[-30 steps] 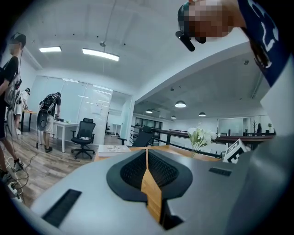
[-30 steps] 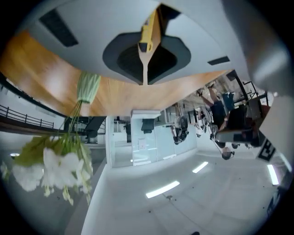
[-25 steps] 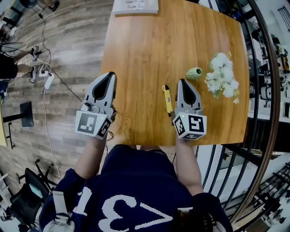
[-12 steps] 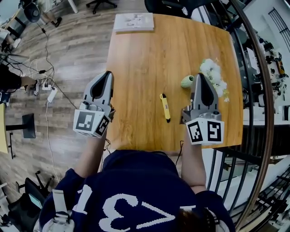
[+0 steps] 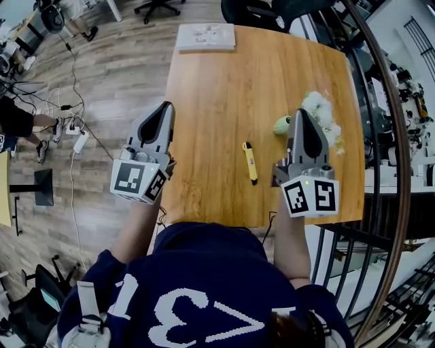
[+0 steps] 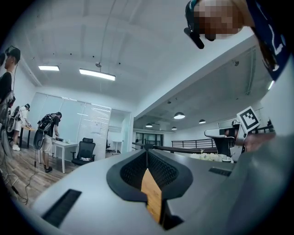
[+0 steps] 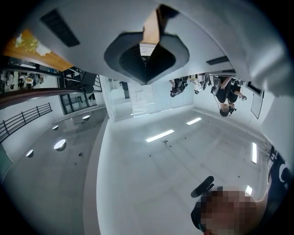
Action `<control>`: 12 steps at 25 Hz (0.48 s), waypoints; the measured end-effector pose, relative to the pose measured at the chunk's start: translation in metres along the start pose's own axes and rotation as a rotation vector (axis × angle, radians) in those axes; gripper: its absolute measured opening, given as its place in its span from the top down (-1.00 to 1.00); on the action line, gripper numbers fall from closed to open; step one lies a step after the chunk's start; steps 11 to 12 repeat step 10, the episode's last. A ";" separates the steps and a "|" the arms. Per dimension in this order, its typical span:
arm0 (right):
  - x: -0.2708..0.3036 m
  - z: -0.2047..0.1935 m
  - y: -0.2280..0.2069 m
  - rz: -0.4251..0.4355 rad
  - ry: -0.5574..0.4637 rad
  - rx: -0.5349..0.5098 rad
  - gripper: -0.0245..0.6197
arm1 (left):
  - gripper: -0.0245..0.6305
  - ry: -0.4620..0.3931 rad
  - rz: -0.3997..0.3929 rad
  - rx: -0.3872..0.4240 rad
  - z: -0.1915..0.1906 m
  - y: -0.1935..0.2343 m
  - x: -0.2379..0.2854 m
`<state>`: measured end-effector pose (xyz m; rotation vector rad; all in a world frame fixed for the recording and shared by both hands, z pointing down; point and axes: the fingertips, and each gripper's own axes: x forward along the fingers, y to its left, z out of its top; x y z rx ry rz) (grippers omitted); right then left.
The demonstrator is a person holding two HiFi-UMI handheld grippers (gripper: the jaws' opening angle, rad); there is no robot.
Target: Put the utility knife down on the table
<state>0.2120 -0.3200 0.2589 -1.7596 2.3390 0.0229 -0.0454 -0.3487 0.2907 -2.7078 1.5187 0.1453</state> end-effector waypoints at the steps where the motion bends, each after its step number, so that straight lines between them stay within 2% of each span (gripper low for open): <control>1: 0.000 0.000 0.001 0.002 0.001 -0.002 0.84 | 0.85 0.001 0.001 -0.002 0.000 0.000 0.000; 12: -0.005 -0.004 0.006 0.003 0.013 -0.012 0.84 | 0.85 -0.004 -0.002 -0.010 -0.001 -0.001 -0.002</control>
